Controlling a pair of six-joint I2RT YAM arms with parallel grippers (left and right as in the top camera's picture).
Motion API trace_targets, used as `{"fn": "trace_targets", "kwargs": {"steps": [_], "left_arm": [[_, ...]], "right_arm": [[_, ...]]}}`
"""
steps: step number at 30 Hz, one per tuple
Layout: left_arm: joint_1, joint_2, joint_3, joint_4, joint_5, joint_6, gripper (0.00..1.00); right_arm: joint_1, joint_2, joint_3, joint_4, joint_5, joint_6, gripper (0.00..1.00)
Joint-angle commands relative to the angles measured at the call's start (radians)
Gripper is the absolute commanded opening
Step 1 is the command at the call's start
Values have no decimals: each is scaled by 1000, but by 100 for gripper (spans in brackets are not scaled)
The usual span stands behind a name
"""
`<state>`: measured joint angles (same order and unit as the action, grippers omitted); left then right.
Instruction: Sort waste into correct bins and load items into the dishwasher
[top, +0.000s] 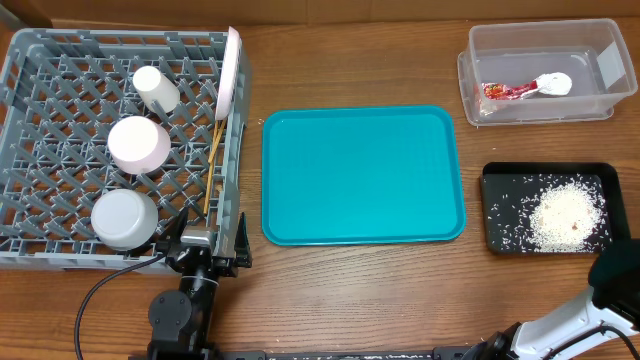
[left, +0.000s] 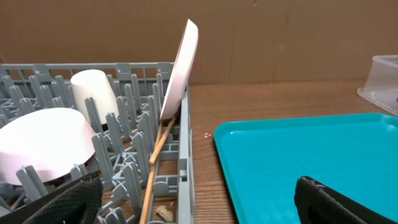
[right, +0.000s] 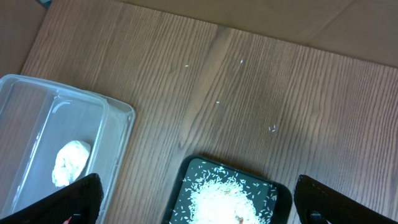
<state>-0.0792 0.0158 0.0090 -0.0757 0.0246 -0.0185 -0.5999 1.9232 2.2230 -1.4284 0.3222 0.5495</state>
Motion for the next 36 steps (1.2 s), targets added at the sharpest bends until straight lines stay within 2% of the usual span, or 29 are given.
{"fn": "trace_targets", "kwargs": {"steps": [1, 31, 36], "left_arm": [[-6, -12, -4, -2, -9, 31, 100], [-6, -12, -4, -2, -9, 31, 100], [-6, -12, -4, -2, -9, 31, 100]], "right_arm": [[2, -2, 3, 5, 13, 1, 100], [2, -1, 3, 5, 13, 1, 100], [13, -66, 3, 5, 13, 1, 100]]}}
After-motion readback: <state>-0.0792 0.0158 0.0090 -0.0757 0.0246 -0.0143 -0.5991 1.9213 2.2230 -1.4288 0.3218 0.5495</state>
